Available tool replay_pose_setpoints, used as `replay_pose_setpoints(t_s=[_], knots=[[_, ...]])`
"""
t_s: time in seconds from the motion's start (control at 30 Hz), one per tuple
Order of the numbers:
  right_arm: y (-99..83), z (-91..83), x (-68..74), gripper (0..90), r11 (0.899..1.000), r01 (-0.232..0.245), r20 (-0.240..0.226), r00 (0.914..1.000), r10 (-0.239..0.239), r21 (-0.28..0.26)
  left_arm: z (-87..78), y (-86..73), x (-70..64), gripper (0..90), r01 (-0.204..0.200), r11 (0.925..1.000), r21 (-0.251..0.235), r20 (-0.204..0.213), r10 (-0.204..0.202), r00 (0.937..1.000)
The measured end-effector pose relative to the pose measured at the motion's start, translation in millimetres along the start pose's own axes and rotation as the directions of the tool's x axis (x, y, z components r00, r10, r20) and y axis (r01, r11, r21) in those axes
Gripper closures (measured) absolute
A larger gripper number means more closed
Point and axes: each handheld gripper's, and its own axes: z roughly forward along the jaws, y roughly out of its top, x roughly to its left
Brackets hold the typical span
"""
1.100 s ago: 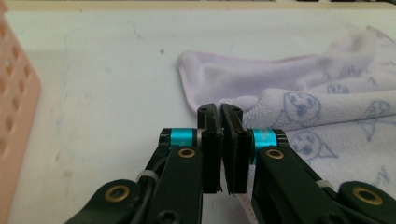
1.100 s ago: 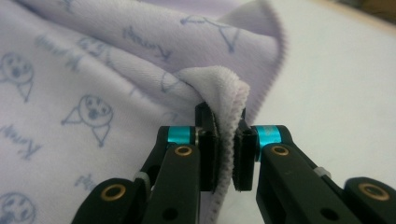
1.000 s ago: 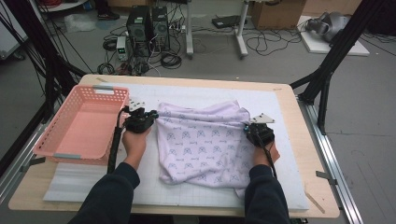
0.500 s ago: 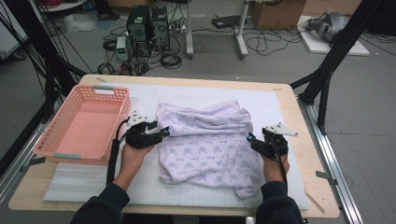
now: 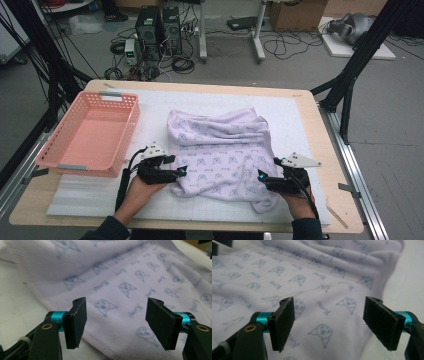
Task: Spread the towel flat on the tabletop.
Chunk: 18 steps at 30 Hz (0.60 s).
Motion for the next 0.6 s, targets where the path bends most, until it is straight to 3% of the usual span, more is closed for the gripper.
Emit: replay_pose_setpoints(t_s=[0.1,0.13,0.17,0.23,0.27,0.33,0.4,0.47,0.57,0.6], knots=[[-6.6,3.6,-0.6,24.8,0.999,0.004,-0.007,1.0000,-0.004,0.043,14.4,-1.1,-8.9,33.9,-0.036,0.9978,0.055,0.033,0.035,0.9989],[-9.4,5.0,-1.9,26.0,0.999,-0.009,-0.006,0.9999,0.009,0.053,17.0,-0.2,-11.8,33.8,-0.078,0.9939,0.079,0.023,0.076,0.9968],[-12.1,6.7,-3.7,28.7,0.999,-0.010,-0.007,0.9999,0.010,0.054,18.3,0.7,-15.3,34.4,-0.110,0.9903,0.086,0.004,0.110,0.9940],[-15.7,8.4,-5.2,33.9,0.998,-0.028,-0.021,0.9993,0.029,0.062,19.6,0.8,-19.9,48.4,-0.184,0.9780,0.098,-0.038,0.189,0.9812],[-16.6,9.4,-6.2,35.3,0.997,-0.031,-0.024,0.9992,0.032,0.065,19.3,1.3,-18.6,56.9,-0.180,0.9792,0.093,-0.001,0.181,0.9834],[-17.6,12.1,-6.7,42.4,0.997,-0.027,-0.031,0.9991,0.030,0.078,18.9,1.2,-18.1,82.2,-0.182,0.9792,0.089,0.002,0.183,0.9831],[-19.2,16.3,-5.4,48.9,0.993,-0.030,-0.030,0.9990,0.033,0.111,17.7,1.7,-14.2,83.6,-0.152,0.9859,0.071,0.005,0.152,0.9884],[-19.3,18.2,-2.4,54.8,0.993,-0.019,-0.012,0.9997,0.020,0.113,13.1,2.7,-7.9,83.9,-0.116,0.9930,0.024,-0.012,0.116,0.9932],[-16.4,20.7,-1.7,81.8,0.993,-0.012,-0.011,0.9998,0.013,0.114,3.5,6.6,6.8,84.4,-0.050,0.9977,-0.046,-0.045,0.048,0.9978],[-14.4,22.7,-1.7,86.2,0.993,-0.005,-0.015,0.9999,0.007,0.118,1.2,8.5,11.9,84.5,-0.026,0.9976,-0.064,-0.050,0.023,0.9985]])
